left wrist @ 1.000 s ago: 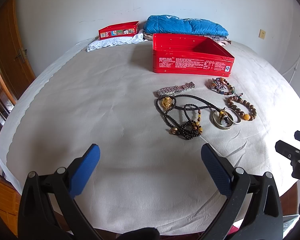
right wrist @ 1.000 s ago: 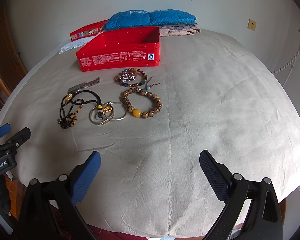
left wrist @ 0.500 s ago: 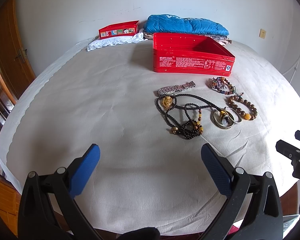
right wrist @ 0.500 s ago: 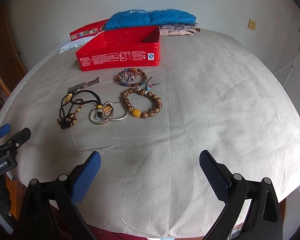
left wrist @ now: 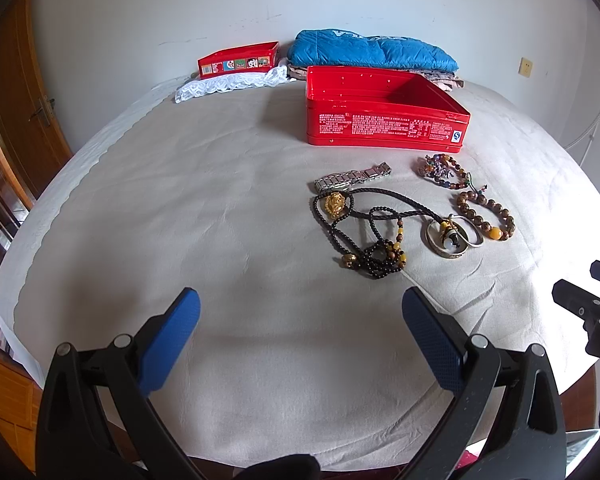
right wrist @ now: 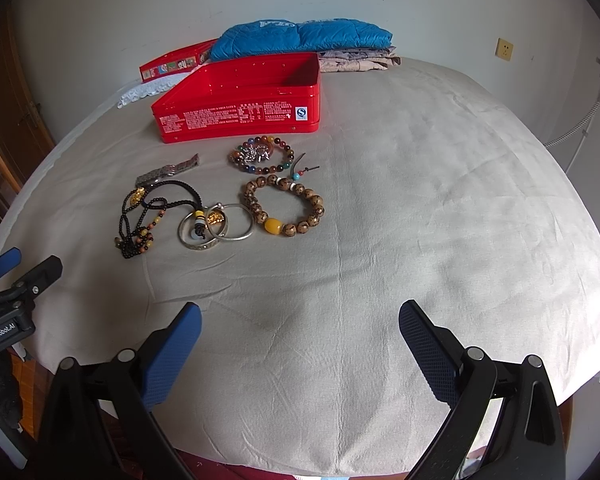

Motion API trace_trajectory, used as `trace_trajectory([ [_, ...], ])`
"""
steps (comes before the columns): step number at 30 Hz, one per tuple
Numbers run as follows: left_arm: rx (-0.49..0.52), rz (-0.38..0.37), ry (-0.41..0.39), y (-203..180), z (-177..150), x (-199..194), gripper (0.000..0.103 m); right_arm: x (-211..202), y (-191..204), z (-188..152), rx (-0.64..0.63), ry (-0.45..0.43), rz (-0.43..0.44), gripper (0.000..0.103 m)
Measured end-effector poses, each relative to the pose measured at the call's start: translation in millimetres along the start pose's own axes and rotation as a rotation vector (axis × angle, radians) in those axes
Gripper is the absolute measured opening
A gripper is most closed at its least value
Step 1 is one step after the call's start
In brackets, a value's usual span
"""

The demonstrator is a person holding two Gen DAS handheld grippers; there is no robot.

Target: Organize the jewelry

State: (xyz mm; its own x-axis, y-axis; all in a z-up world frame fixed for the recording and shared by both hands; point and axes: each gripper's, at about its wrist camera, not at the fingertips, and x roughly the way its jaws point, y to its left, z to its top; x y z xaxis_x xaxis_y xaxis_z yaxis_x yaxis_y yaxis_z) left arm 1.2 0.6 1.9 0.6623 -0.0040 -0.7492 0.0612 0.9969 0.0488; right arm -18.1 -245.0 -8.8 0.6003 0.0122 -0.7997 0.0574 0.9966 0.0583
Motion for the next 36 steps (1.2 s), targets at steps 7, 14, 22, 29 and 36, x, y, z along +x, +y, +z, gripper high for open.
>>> trace_trajectory([
  [7, 0.000, 0.000, -0.001, -0.2, -0.4, -0.1, 0.100, 0.0, 0.3, -0.9, 0.000, 0.000, 0.001, 0.099],
  [14, -0.001, 0.000, 0.000, 2.5, 1.8, 0.0, 0.100, 0.0, -0.4, -0.7, 0.000, 0.000, 0.002, 0.099],
  [22, 0.004, 0.002, 0.003, 3.8, 0.7, 1.9, 0.100, 1.0, 0.0, -0.1, 0.001, 0.002, 0.003, 0.099],
  [29, -0.010, -0.010, 0.004, 10.2, -3.3, 5.5, 0.100, 3.1, -0.1, 0.0, 0.000, 0.003, 0.015, 0.099],
  [36, -0.027, -0.105, 0.098, 9.6, 4.9, 18.5, 0.100, 12.6, -9.2, 6.4, 0.018, 0.043, 0.066, 0.099],
])
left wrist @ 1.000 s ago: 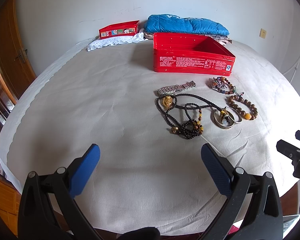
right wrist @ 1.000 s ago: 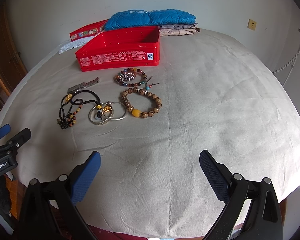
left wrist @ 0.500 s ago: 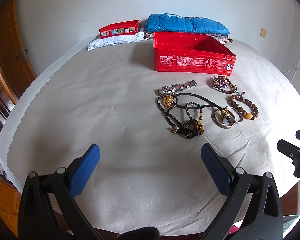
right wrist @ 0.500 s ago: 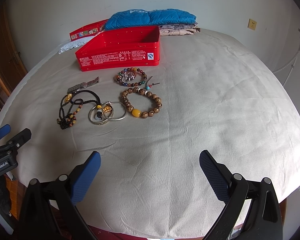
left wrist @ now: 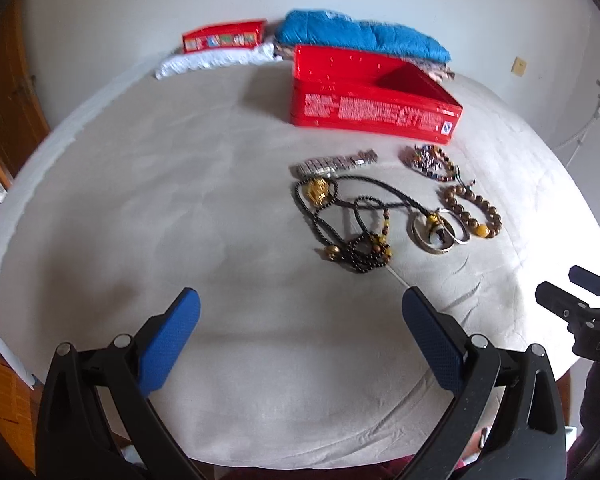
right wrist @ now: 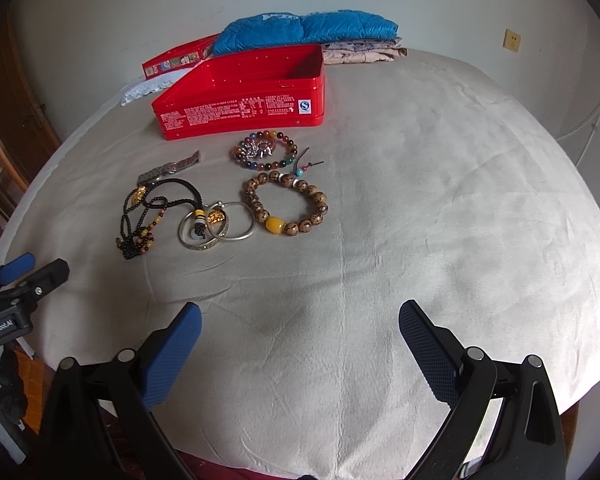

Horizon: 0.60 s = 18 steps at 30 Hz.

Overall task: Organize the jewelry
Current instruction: 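Grasp the black bead necklace with the left gripper while the right grasps the wooden bead bracelet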

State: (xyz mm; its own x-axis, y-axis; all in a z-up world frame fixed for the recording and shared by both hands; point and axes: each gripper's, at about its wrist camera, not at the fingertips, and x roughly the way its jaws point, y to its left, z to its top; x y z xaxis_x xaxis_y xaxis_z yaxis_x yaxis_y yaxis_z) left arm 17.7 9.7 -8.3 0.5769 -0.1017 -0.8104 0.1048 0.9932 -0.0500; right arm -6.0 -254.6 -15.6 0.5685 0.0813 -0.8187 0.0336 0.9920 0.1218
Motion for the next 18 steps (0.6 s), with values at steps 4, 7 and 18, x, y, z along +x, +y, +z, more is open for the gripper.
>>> trace_trajectory([
  [4, -0.013, -0.056, 0.121, -2.8, 9.6, 19.7, 0.099, 4.3, -7.0, 6.7, 0.019, 0.011, 0.033, 0.099],
  [7, -0.018, -0.066, 0.155, -6.6, 18.3, 30.1, 0.099, 6.5, -11.5, 11.4, 0.031, 0.015, 0.057, 0.099],
  [18, -0.038, -0.064, 0.303, -19.8, 48.2, 72.5, 0.078, 25.6, -18.6, 22.3, 0.032, 0.057, 0.118, 0.087],
])
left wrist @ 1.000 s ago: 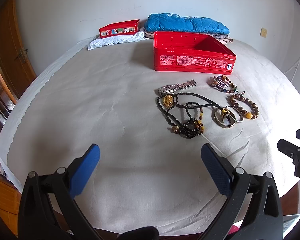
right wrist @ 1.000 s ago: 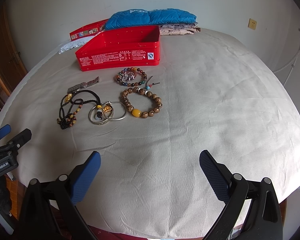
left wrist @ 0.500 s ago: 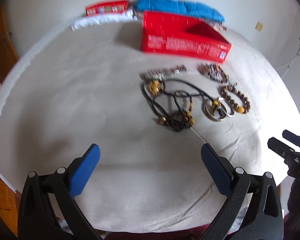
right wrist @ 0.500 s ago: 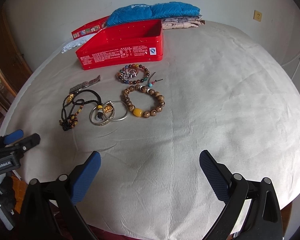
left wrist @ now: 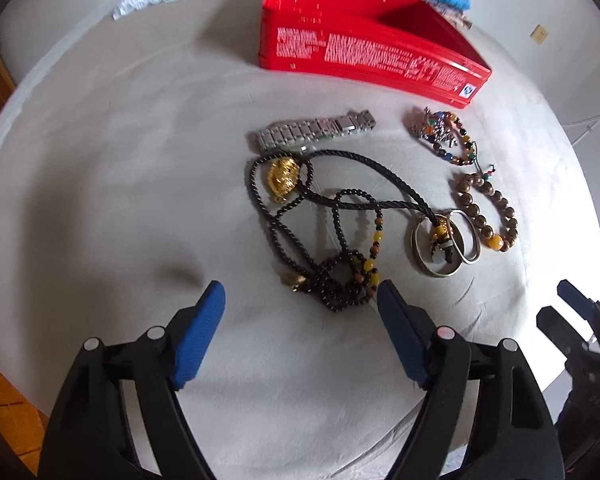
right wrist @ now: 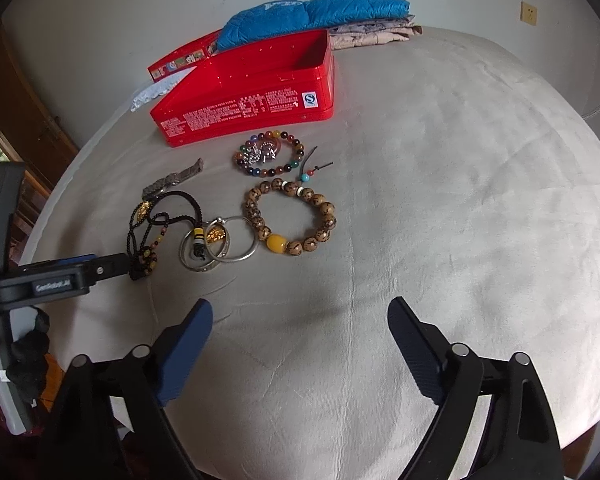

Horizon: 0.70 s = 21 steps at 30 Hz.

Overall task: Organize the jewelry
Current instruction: 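Grasp the black bead necklace with the left gripper while the right grasps the wooden bead bracelet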

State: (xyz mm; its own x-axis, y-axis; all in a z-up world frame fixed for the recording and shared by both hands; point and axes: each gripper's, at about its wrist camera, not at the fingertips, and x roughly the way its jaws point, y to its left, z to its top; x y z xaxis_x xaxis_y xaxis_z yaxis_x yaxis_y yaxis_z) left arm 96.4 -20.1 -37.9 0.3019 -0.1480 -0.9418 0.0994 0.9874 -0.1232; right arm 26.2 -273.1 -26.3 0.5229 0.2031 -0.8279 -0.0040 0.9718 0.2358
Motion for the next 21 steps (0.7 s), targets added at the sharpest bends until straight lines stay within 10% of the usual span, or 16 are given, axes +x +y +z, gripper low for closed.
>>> trace_trajectory([
  [9, 0.034, 0.007, 0.058, -18.6, 9.5, 23.2, 0.076, 11.0, -6.7, 11.2, -0.006, 0.013, 0.011, 0.081],
  [21, 0.072, -0.011, 0.060, -34.5, 22.8, 25.1, 0.016, 34.5, -30.0, 46.3, 0.072, 0.054, 0.084, 0.051],
])
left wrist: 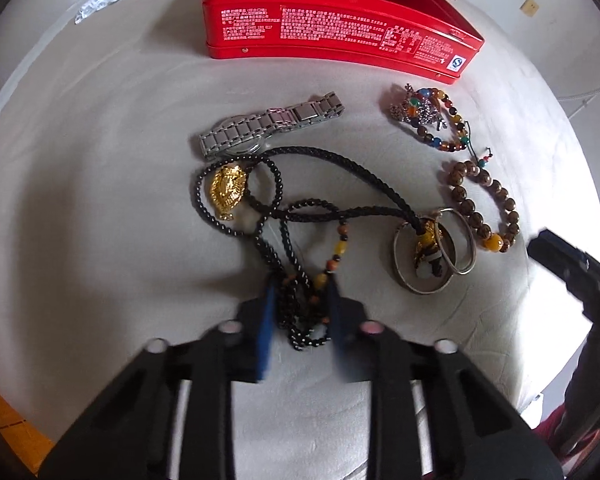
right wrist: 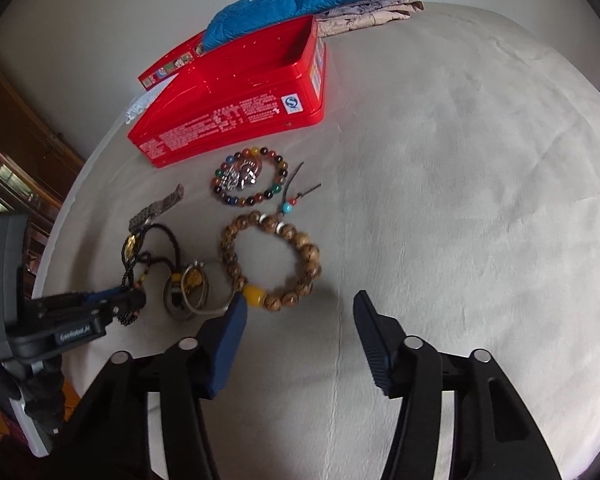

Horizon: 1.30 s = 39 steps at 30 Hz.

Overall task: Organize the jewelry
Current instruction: 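Grasp the black bead necklace with the left gripper while the right grasps the wooden bead bracelet, then carry the necklace with the left gripper into the red tin while the right drops the bracelet there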

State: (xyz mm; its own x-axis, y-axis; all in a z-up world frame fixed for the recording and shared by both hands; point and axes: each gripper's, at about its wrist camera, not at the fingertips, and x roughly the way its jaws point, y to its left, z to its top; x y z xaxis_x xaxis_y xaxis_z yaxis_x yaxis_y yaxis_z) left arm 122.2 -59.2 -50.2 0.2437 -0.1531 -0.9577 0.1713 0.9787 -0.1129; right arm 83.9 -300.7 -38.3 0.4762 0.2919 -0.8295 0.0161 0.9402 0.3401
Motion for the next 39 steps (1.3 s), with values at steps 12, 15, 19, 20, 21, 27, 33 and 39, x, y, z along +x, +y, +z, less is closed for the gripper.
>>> trace_trajectory([
  [12, 0.002, -0.081, -0.042, 27.7, -21.5, -19.0, 0.010, 24.3, 8.9, 20.9, -0.020, 0.079, -0.005, 0.038],
  [15, 0.001, -0.100, -0.075, 37.8, -35.0, -35.9, 0.010, 29.4, 10.5, 22.6, -0.022, 0.091, -0.025, 0.038],
  [19, 0.000, -0.117, -0.125, 47.0, -40.1, -59.5, 0.010, 33.8, 15.3, 23.8, -0.047, 0.090, -0.048, 0.032],
  [20, -0.001, -0.122, -0.136, 47.2, -40.0, -59.7, 0.010, 35.2, 16.2, 24.0, -0.052, 0.092, -0.056, 0.022],
  [21, -0.002, -0.123, -0.144, 44.2, -36.8, -58.1, 0.010, 36.1, 16.5, 24.0, -0.056, 0.093, -0.063, 0.016],
  [27, -0.010, -0.140, -0.209, 42.0, -33.0, -84.4, 0.010, 21.1, 20.8, 23.7, -0.053, 0.067, -0.011, 0.011],
  [33, -0.012, -0.169, -0.260, 41.8, -25.5, -98.5, 0.010, -19.1, 32.2, 36.1, -0.066, -0.008, 0.049, 0.011],
  [39, 0.006, -0.178, -0.316, 37.8, -12.2, -115.5, 0.010, -51.3, 43.0, 53.0, -0.091, -0.061, 0.045, 0.011],
])
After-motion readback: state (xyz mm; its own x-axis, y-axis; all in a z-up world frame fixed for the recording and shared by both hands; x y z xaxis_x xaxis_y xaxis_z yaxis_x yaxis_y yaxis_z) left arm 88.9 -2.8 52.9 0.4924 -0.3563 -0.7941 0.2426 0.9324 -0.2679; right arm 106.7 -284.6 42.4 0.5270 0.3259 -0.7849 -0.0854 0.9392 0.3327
